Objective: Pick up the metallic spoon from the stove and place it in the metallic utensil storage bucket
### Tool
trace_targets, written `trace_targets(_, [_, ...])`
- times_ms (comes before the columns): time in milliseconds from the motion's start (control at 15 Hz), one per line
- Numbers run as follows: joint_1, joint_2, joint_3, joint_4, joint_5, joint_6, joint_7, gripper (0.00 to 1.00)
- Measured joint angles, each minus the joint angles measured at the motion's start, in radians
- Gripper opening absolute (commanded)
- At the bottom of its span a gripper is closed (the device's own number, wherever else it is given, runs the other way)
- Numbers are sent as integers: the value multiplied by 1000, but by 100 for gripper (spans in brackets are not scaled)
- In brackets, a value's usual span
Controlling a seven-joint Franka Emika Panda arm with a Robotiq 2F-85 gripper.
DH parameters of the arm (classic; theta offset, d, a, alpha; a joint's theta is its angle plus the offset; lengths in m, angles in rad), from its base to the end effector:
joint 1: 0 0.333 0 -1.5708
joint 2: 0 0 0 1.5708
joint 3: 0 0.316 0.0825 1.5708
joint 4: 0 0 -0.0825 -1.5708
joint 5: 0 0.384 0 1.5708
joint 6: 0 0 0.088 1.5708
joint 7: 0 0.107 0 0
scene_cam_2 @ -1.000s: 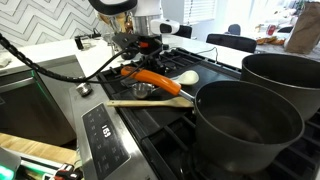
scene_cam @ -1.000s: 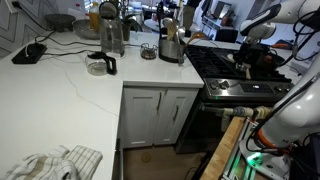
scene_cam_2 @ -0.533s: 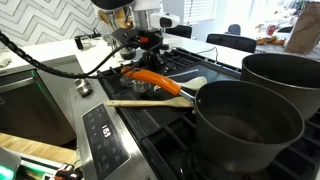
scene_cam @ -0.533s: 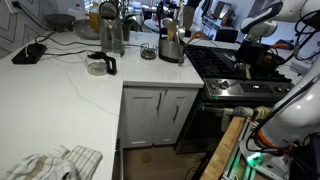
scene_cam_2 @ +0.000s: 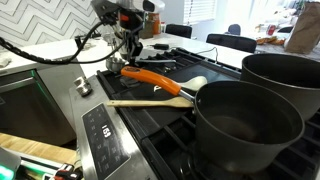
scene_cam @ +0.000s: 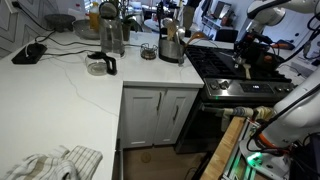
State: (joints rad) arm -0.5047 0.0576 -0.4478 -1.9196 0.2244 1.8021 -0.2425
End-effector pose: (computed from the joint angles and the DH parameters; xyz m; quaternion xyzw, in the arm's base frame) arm 0.3391 -0.4387 0.4516 -0.9172 0.3779 0.0163 0.1248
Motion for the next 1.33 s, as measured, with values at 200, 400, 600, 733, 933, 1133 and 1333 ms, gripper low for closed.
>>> trace_targets(200, [19, -54, 15, 60, 109, -207, 89, 4])
trace_targets(400, [45, -78, 28, 120, 258, -315, 216, 14])
trace_targets(600, [68, -79, 38, 150, 358, -322, 308, 14])
trace_targets(733, [69, -77, 37, 151, 367, -322, 315, 14])
trace_targets(933, [69, -76, 36, 151, 368, -322, 315, 4])
trace_targets(1133, [77, -69, 40, 154, 387, -367, 320, 4])
trace_targets(1333, [89, -38, 50, 178, 454, -476, 364, 4])
